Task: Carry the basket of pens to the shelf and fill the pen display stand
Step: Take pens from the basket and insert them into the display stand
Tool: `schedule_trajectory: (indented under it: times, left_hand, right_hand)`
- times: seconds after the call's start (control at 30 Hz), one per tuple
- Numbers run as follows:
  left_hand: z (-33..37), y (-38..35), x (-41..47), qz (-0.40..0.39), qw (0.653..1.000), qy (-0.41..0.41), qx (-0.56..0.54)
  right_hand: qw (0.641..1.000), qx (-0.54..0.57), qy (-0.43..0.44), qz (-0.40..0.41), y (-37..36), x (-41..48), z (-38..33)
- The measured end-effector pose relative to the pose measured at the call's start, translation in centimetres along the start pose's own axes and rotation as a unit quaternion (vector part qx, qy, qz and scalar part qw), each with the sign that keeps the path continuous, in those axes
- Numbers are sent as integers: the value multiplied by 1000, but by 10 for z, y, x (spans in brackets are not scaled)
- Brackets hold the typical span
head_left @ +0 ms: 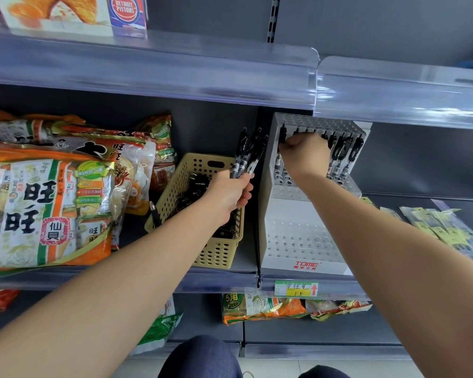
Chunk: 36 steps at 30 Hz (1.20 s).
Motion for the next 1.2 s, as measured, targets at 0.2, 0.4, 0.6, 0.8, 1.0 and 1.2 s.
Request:
schedule_trajectory:
  times: [0.2, 0.4, 0.6, 0.8, 1.0, 1.2]
  left_hand:
    - [-1, 1, 1, -3, 1000, 1, 4]
    - [1, 2, 3, 0, 1000, 2, 11]
    - [3, 0, -1, -2, 1000, 2, 13]
    - [10, -3, -6, -11, 1000, -7, 4]
    - [14, -15, -14, -27, 1000, -9, -9]
    - [11, -21, -14, -15, 999, -22, 45]
  right_hand:
    - [999, 8, -29, -11, 1, 5, 6]
    - [998, -38, -35, -27, -2, 4, 5]
    - [998, -39, -42, -36, -1, 3, 5]
    - [995, 56, -49, -64, -2, -6, 10]
    - [917, 326, -128, -193, -7, -28, -1]
    - [899, 358, -151, -203, 3, -28, 2]
Point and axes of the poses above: each hand's wrist, its own x-axis towards the middle knuckle, its own y-axis out of the back of the hand, z = x × y, the point moved 7 cm from there along x, towards the middle knuckle, and after that the axes turned 6 degrees about -y, right-handed, at the moved point
